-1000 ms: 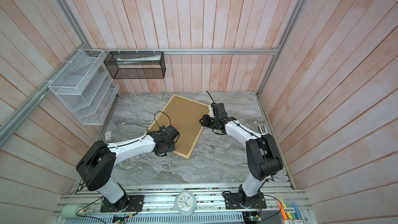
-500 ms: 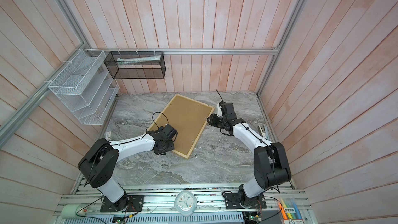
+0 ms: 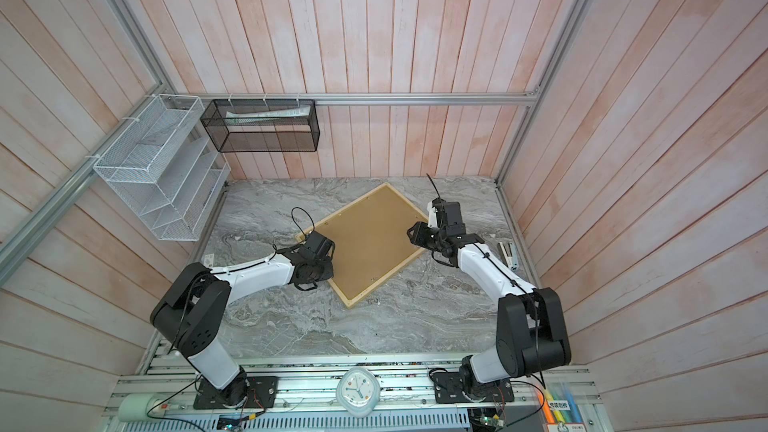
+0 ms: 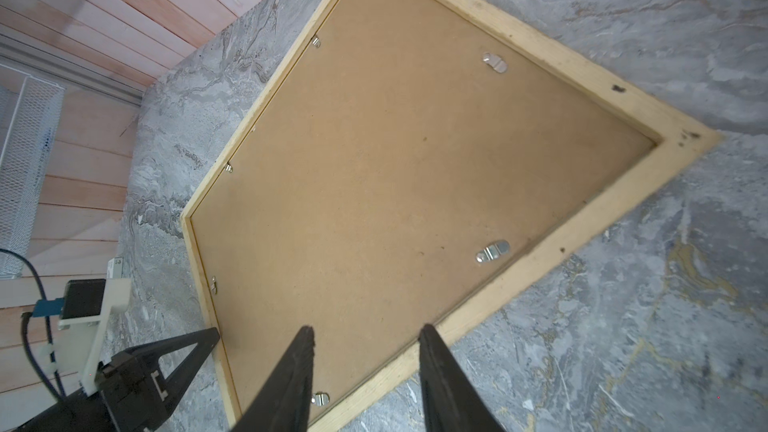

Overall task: Put the photo into the frame
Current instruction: 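Rotate the frame back square and move the right gripper over the backing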

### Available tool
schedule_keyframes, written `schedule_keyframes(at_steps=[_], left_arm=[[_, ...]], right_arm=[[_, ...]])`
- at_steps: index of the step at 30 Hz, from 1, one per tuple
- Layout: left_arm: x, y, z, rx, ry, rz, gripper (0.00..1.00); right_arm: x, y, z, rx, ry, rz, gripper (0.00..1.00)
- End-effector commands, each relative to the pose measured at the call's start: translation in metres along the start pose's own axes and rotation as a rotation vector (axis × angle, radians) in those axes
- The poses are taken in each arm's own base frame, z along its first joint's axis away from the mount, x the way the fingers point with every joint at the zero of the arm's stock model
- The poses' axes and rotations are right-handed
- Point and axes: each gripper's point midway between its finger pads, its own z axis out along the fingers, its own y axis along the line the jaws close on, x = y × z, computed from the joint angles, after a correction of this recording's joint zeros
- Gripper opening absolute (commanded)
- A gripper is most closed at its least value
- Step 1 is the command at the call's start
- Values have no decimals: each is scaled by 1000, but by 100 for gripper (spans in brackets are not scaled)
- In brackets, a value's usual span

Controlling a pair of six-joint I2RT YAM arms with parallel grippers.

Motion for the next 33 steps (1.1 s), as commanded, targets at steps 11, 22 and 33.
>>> schedule_keyframes(at_steps=[11, 22, 33], left_arm=[[-5, 0, 32, 49, 54, 258, 15], [-57, 8, 44, 49, 9, 280, 14], [-56, 7, 14, 73, 16, 214, 37]], right_arm=[[12, 9, -3, -90, 15, 18, 42], [23, 17, 1, -163, 47, 38, 41], [41, 41, 34, -215, 133, 31, 39]])
